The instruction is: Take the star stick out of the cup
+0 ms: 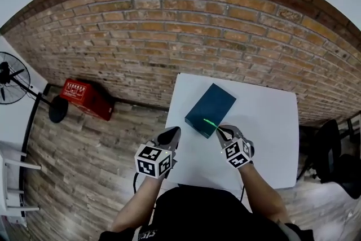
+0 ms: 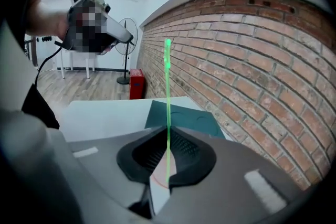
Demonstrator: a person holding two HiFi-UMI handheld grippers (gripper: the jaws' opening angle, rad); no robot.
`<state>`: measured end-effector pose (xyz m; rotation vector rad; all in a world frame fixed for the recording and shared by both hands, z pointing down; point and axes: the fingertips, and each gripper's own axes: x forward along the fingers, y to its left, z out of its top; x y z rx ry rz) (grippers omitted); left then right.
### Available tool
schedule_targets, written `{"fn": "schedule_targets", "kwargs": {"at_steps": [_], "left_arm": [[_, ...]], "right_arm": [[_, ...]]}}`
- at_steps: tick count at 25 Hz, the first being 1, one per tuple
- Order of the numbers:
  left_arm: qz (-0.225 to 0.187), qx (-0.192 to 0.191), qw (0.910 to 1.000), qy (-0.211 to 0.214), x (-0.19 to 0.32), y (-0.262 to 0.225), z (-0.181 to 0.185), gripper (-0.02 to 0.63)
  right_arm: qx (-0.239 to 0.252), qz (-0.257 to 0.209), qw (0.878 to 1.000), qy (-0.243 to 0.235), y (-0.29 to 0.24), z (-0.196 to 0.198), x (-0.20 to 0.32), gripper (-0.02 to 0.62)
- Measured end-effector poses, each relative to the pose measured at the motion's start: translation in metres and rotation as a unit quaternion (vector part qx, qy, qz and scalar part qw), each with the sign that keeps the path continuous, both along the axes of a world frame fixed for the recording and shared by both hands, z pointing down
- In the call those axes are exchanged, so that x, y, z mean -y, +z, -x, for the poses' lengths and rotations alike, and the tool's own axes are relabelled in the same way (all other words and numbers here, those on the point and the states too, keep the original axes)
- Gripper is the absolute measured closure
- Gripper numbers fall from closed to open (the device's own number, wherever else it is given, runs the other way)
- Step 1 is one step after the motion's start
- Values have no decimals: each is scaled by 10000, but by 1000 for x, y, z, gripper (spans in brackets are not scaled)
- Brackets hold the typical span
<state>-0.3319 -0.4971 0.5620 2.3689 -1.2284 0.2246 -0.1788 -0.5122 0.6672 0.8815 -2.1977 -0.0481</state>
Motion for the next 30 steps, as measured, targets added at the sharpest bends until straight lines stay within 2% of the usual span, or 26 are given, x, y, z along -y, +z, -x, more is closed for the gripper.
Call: {"fn": "schedule_targets", "kwargs": {"at_steps": [3, 7, 12, 18, 24, 30], "left_arm": [[-112, -151, 9997, 155, 10, -7, -4, 599], [-227, -266, 9988, 351, 20, -14, -11, 599], [-351, -324, 9973, 562, 30, -30, -38, 598], [-663, -203, 9944, 798, 42, -61, -99, 598], [-982, -4, 9908, 927, 41, -87, -163, 598], [-1220, 185, 9884, 881, 41, -104, -202, 598]], "right_arm": [[265, -177, 9994, 114, -24, -1, 3, 580], [895, -356, 9950, 263, -66, 0, 10, 580], [1811, -649, 9797, 567, -129, -26, 15, 580], [2539, -924, 9607, 644, -188, -83, 8, 581], [2965, -1079, 9469, 619, -230, -151, -6, 580], [3323, -1393, 9301, 718, -261, -211, -23, 580]]}}
